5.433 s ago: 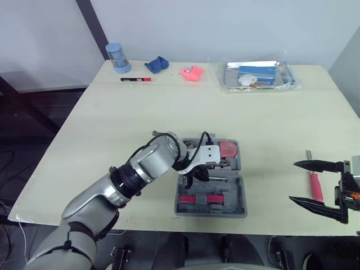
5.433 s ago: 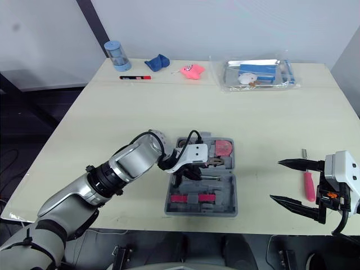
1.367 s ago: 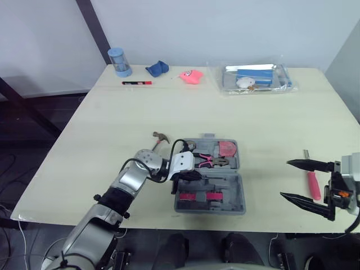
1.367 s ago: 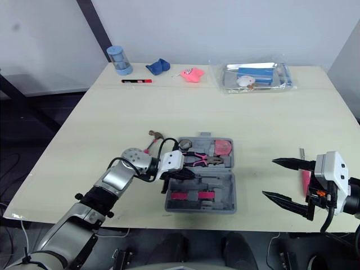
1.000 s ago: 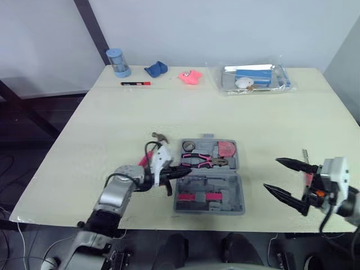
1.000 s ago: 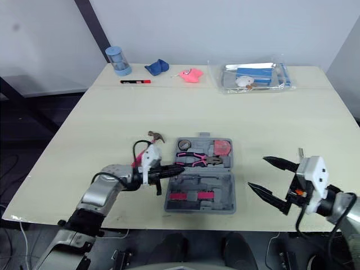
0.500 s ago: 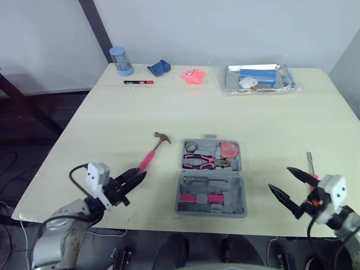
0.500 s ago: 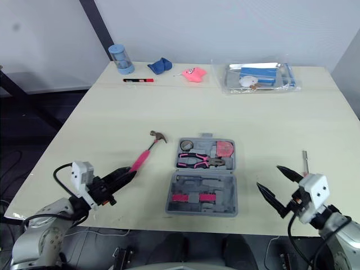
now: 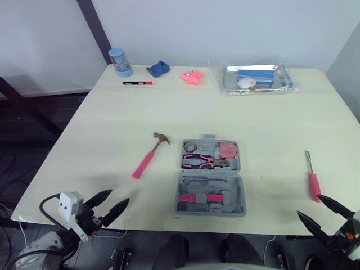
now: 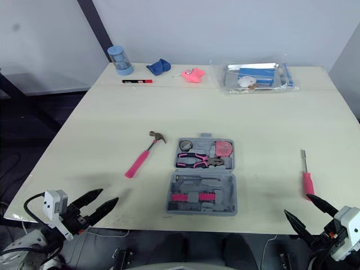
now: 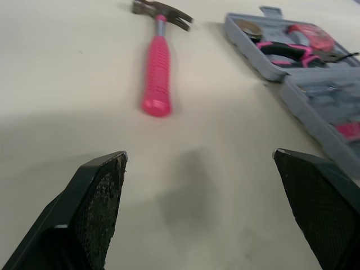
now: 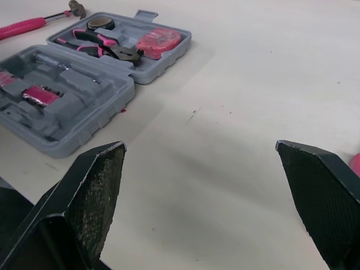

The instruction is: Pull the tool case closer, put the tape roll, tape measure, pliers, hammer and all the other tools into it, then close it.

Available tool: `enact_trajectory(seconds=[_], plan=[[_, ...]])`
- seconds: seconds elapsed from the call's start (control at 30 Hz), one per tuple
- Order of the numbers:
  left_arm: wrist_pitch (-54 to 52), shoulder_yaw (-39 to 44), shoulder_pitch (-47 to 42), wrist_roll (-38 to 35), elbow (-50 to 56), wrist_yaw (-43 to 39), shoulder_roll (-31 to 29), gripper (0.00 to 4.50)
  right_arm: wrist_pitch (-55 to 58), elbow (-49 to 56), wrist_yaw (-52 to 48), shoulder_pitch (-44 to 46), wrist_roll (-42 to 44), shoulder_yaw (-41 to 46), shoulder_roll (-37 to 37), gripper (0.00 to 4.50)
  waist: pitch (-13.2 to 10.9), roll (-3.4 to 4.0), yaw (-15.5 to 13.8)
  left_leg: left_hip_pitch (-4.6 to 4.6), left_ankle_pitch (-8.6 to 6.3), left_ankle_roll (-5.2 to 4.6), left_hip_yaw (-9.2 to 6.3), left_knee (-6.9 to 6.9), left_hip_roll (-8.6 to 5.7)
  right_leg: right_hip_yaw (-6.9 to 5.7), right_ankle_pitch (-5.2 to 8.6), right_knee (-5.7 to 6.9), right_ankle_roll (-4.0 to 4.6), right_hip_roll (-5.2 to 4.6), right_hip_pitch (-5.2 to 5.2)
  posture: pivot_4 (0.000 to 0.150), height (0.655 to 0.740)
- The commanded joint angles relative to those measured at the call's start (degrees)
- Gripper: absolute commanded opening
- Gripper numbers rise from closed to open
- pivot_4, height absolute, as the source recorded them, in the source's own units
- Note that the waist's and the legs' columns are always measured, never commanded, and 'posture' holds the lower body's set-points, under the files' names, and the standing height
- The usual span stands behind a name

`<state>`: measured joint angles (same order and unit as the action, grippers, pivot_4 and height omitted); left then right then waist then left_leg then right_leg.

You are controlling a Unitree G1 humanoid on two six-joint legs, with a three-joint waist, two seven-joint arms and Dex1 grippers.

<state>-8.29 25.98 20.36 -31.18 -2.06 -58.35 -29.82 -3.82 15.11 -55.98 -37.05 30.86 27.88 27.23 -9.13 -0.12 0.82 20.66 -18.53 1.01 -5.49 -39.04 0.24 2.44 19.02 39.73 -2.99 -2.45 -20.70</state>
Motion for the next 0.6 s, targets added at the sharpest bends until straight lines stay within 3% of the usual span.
enact_trajectory(seconds=[0.03, 0.27, 0.6], plan=[[4.4, -1.1, -0.9, 1.2, -3.9, -2.0, 0.7, 4.42, -0.4, 1.2, -0.7, 0.2, 1.4, 0.7, 0.6, 4.5, 0.0, 0.01, 0.0, 0.0, 0.0, 0.0, 0.0, 0.0, 0.0, 0.0, 0.0, 0.0, 0.0, 0.0, 0.0, 0.15, 0.74], [12.4, -1.3, -3.9, 1.2, -13.5, -8.5, 0.2, 4.42, 3.2, 5.9, -0.3, 3.5, 3.3, -1.6, 2.6, 4.5, 0.0, -0.01, 0.4, -0.04, 0.0, -0.01, 0.15, 0.02, 0.02, -0.01, -0.01, 0.0, -0.01, 0.02, -0.03, 0.15, 0.74], [9.3, -0.2, -10.2, -2.7, -15.5, -15.4, -5.8, 4.42, 10.3, 14.1, 1.8, 9.7, 6.1, -4.8, 6.7, 4.5, 0.0, -0.01, 0.2, 0.0, 0.0, 0.0, -0.02, 0.01, 0.0, -0.09, -0.01, 0.0, -0.01, 0.21, -0.02, 0.15, 0.74]])
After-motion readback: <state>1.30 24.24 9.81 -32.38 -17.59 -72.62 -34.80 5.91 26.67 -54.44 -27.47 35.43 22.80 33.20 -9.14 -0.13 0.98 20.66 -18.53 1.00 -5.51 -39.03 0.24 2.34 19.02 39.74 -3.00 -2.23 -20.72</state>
